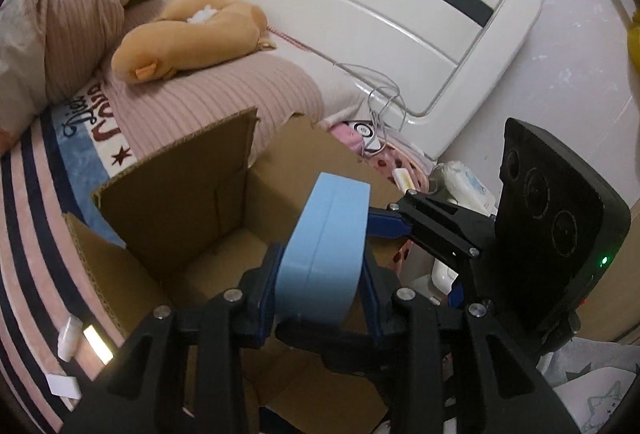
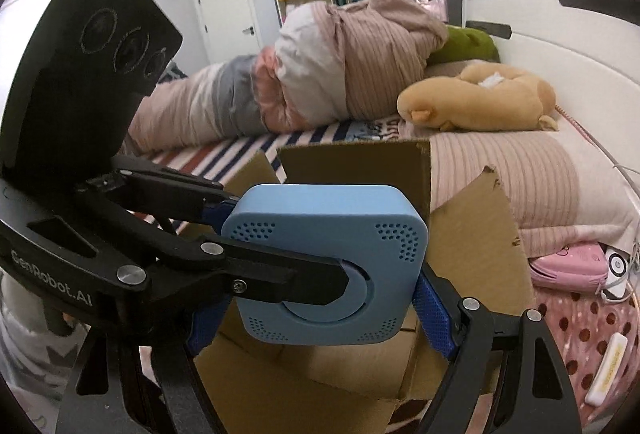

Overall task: Organize rigid objects
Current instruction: 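Carry the blue device into the cardboard box and open the right gripper, then grasp the pink spray bottle with the right gripper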

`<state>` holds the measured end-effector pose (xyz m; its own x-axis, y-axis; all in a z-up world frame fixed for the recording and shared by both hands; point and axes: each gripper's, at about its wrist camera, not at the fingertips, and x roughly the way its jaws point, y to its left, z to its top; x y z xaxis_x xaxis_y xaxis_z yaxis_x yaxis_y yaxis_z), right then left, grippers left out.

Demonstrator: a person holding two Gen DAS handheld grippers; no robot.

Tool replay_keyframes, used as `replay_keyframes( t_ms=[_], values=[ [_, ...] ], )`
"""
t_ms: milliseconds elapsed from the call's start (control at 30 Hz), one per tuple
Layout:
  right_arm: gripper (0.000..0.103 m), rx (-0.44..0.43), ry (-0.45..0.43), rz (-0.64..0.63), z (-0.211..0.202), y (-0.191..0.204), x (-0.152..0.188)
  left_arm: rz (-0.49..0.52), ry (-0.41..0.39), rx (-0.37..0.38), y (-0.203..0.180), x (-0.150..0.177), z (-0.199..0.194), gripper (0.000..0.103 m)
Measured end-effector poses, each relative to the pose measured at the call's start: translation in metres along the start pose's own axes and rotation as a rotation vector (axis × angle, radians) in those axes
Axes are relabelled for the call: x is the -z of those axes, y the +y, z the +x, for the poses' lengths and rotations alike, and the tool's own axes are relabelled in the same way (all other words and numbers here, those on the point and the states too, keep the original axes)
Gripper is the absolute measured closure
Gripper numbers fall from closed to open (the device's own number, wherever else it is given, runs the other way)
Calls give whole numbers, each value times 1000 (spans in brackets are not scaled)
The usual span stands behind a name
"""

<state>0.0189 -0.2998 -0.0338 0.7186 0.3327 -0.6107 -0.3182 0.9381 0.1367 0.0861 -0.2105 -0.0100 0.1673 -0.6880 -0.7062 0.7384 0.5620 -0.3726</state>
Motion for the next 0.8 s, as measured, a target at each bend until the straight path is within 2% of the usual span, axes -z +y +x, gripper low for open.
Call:
replay_keyframes(
  t_ms=[33, 167, 200, 267, 367, 500, 600, 667, 800],
  values=[
    [24, 16, 9, -10, 1, 3, 0, -1, -1, -9, 0, 1, -2, 69],
    [23, 88, 23, -43, 3, 10, 1, 5, -45, -46, 0, 6, -18, 40],
    [22, 93, 18, -45, 2, 12, -1, 8, -62, -60, 0, 8, -26, 38],
    [9, 106, -2, -54, -4, 19, -3, 9, -106, -89, 2, 16, -48, 34],
    [8, 111, -36, -106, -10, 37, -12, -14, -169, -167, 13, 29, -80, 26],
    [1, 54, -91, -171, -14, 78, -25, -73, -256, -308, 37, 59, -132, 25],
    [1, -47, -109, -202, -7, 115, -35, -126, -310, -412, 59, 89, -168, 21],
    [1, -98, -104, -210, 3, 138, -39, -164, -331, -476, 76, 112, -186, 21],
    [1, -202, -4, -280, 37, 187, -37, -272, -352, -572, 117, 163, -212, 21]
  ],
)
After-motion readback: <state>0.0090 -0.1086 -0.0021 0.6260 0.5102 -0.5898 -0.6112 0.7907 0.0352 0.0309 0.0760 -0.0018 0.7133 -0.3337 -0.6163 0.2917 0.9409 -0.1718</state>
